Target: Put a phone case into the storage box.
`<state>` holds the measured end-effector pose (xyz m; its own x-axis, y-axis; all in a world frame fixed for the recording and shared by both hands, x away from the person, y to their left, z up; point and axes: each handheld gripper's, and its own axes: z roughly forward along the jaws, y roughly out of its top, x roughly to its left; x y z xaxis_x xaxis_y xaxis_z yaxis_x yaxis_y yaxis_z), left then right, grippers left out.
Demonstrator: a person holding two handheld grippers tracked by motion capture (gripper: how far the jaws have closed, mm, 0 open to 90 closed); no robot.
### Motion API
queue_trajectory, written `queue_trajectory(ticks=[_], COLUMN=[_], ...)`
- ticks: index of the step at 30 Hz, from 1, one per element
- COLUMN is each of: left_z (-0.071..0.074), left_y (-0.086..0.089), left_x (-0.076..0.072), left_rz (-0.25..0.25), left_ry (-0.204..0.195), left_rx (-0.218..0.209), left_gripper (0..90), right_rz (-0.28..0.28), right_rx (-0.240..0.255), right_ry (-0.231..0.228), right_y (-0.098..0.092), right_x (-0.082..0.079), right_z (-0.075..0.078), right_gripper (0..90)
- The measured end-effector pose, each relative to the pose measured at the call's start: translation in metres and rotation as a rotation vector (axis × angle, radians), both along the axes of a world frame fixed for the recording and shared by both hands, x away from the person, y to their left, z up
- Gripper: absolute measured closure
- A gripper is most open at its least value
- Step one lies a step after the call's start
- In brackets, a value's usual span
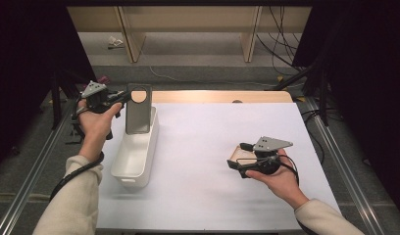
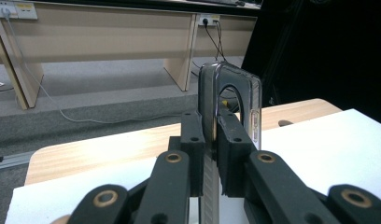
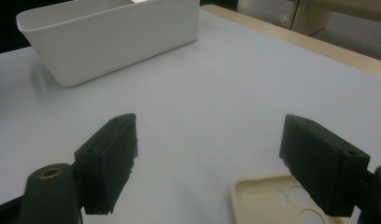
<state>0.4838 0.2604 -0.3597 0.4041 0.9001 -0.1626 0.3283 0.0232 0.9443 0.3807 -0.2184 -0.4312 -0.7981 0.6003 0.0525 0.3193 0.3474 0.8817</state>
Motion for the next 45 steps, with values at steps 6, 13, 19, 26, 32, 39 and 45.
queue_trajectory(ticks=[6, 13, 19, 26, 32, 39, 45], left_z=[-0.002, -0.004, -0.006, -0.01, -0.012, -0.013, -0.015], left_y=[-0.002, -0.004, -0.004, -0.002, -0.003, -0.003, -0.002], left_x=[0.005, 0.011, 0.016, 0.019, 0.021, 0.023, 0.025], left_rz=[0.001, 0.002, 0.006, 0.01, 0.007, 0.006, 0.01], left_ry=[0.008, 0.017, 0.025, 0.037, 0.041, 0.045, 0.048], left_rx=[-0.001, 0.001, 0.003, 0.004, 0.006, 0.008, 0.004], left_gripper=[81.8, 81.8, 81.8, 81.8, 81.8, 81.8, 81.8], right_rz=[0.0, 0.002, 0.0, 0.001, -0.002, -0.002, -0.005], right_rx=[-0.001, -0.003, -0.001, 0.0, 0.0, 0.004, 0.011], right_ry=[-0.001, -0.001, -0.001, -0.001, -0.001, -0.002, 0.0], right_y=[0.0, 0.0, 0.0, 0.0, 0.0, 0.0, -0.001], right_x=[0.0, 0.0, 0.0, 0.0, 0.0, 0.0, 0.001], right_z=[0.0, 0.0, 0.0, 0.0, 0.0, 0.0, 0.0], right_gripper=[20.2, 20.4, 20.5, 20.5, 20.3, 19.4, 18.0])
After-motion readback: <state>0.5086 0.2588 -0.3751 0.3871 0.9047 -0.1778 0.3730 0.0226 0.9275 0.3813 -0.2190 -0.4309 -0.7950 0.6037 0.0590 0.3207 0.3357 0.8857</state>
